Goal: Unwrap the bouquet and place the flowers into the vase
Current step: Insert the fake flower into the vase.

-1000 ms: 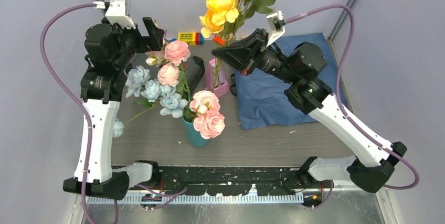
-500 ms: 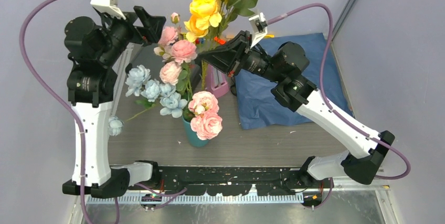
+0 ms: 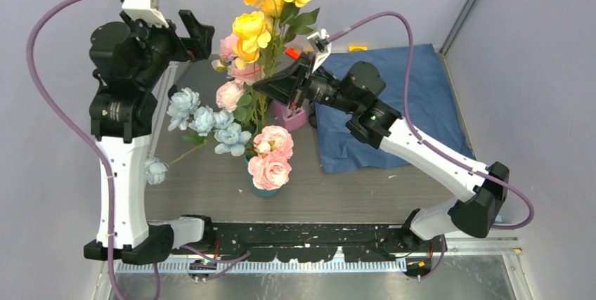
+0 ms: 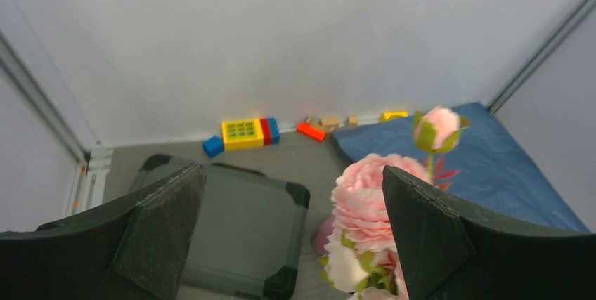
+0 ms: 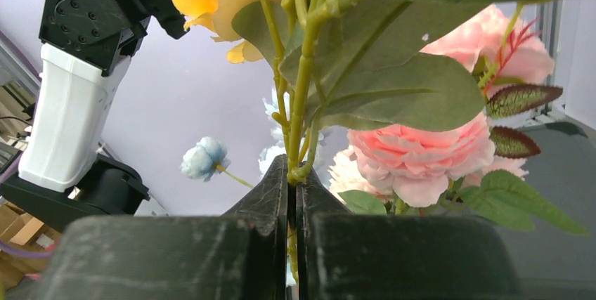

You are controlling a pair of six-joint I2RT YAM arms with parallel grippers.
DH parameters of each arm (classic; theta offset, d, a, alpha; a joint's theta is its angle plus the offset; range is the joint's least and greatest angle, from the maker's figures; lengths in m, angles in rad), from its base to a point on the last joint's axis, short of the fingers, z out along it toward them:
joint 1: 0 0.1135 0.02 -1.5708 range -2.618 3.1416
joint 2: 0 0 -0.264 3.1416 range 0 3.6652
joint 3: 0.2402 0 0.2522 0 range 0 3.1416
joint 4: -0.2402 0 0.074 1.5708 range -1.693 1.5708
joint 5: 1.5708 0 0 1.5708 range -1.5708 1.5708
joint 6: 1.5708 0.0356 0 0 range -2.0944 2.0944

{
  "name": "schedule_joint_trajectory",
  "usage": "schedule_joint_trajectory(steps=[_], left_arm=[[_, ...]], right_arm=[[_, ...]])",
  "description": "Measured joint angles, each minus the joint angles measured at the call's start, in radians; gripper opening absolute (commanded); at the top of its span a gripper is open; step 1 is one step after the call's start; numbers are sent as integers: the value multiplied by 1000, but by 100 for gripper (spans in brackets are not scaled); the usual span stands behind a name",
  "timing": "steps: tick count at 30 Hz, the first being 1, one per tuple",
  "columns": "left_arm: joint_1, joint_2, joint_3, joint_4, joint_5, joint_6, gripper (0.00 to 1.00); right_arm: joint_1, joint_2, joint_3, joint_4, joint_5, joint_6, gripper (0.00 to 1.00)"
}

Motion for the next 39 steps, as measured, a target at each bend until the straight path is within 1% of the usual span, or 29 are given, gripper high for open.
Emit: schedule_joint_trajectory(steps=[6, 11, 15, 35, 39], left_arm=[[2, -9, -122, -14, -110, 14, 100], [2, -72, -229, -6, -199, 24, 100], [2, -116, -266, -2, -241, 28, 100], [2, -137, -337, 13, -264, 32, 100], [2, -151, -348, 14, -264, 42, 100]], right_arm=[[10, 23, -37, 5, 4, -4, 0], [21, 26, -73, 25, 4, -3, 0], [32, 26, -100, 37, 4, -4, 0], [74, 26, -255, 79, 20, -19, 0], [83, 27, -283, 92, 26, -31, 2]])
